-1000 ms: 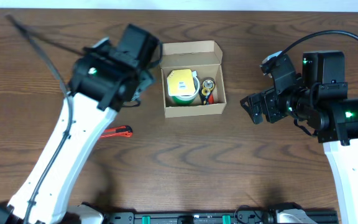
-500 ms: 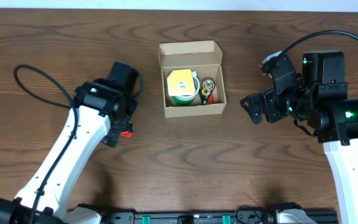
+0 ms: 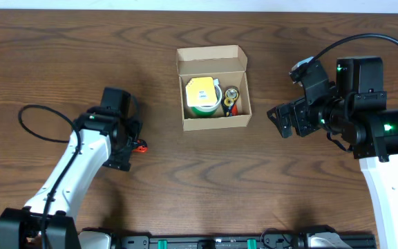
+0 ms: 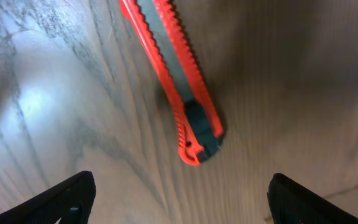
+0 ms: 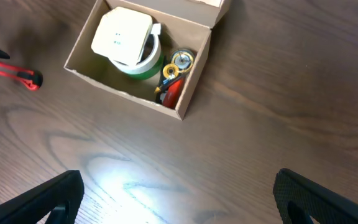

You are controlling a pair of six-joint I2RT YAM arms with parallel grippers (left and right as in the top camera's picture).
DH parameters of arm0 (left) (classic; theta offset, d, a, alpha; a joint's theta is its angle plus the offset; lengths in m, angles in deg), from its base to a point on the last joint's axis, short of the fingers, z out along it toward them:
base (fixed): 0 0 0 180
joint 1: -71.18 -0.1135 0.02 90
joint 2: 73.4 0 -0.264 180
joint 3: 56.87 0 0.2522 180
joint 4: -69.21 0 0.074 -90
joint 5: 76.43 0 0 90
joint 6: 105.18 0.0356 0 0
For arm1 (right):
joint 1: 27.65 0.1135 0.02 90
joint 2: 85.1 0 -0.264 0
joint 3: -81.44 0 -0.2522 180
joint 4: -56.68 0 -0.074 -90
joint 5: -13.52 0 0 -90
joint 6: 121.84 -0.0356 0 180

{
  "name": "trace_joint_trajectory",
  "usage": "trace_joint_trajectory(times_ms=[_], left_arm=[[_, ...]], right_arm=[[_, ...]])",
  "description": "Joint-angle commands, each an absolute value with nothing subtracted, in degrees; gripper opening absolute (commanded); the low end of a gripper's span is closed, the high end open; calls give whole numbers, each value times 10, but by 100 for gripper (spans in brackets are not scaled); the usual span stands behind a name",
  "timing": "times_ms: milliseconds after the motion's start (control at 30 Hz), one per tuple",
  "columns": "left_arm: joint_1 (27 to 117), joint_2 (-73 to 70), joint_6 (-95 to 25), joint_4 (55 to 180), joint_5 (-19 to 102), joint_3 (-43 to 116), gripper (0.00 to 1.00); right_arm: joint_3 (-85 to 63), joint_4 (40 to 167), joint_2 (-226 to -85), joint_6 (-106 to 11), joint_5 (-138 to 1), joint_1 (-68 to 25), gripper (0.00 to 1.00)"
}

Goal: Pack container
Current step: 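Move the left gripper to the red box cutter and grasp it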

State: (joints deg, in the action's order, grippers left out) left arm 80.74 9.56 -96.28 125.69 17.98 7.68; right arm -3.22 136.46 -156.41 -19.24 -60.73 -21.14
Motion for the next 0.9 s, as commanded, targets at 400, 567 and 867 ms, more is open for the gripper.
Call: trace_joint_trajectory(times_ms=[400, 567, 867], left_arm=[[793, 91, -1001, 1144, 127, -11, 88], [791, 107, -1019, 1115, 124, -11, 88], [776, 140, -1027, 1082, 151, -11, 87]], right_arm=[[-31, 1365, -1561, -185, -602, -212, 99], [-31, 1365, -1561, -185, -602, -212, 99], [-31, 1364, -1561, -185, -602, -212, 99]])
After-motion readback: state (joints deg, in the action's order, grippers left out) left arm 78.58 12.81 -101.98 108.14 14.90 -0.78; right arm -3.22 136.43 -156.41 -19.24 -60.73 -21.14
